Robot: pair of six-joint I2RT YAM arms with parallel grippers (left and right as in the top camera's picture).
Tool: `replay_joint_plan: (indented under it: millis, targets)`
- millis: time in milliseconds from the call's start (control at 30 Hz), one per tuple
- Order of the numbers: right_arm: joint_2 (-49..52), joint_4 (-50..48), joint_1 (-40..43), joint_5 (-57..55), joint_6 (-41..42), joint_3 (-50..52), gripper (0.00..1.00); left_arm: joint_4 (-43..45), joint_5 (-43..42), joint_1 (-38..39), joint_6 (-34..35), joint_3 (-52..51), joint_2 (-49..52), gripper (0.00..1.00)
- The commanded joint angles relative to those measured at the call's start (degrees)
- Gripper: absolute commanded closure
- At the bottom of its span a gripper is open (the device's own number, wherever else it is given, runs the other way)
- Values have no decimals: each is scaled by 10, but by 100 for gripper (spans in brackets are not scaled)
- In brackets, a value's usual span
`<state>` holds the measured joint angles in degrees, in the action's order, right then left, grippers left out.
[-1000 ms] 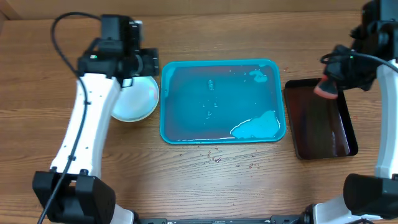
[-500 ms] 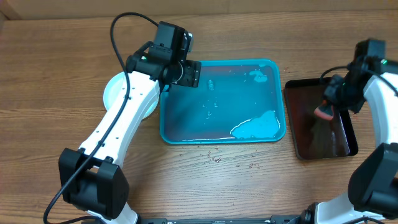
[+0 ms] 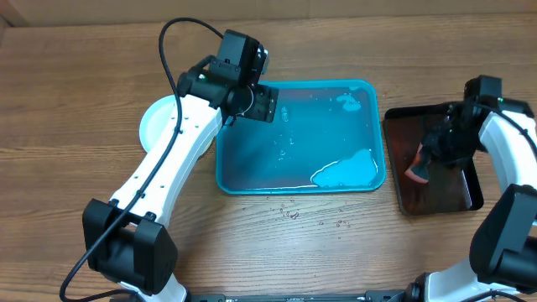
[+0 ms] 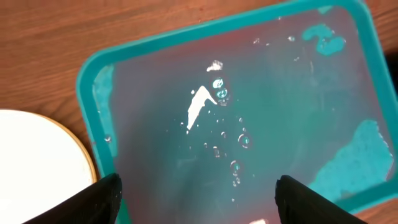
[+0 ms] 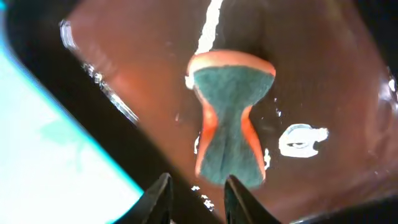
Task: Clean dirty plates on tray and stack at the side
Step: 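Move the sponge right and drop it into the dark tray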
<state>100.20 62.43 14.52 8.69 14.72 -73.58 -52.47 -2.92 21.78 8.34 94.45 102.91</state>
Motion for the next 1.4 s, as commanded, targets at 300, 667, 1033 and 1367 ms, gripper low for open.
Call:
replay_joint_plan:
  millis: [300,667,1033,1367]
  targets:
    - [-115,213,-41,8,-29,-311,29,-71,74,3,-37,172,5,0]
    - [-261,329,-43,11,-28,-413,0,-71,74,3,-37,172,5,0]
    - [-325,344,-43,0,-28,-413,0,-71,74,3,-37,172,5,0]
    - [-354,247,-45,-17,-30,-390,0,-71,74,3,-37,172,5,0]
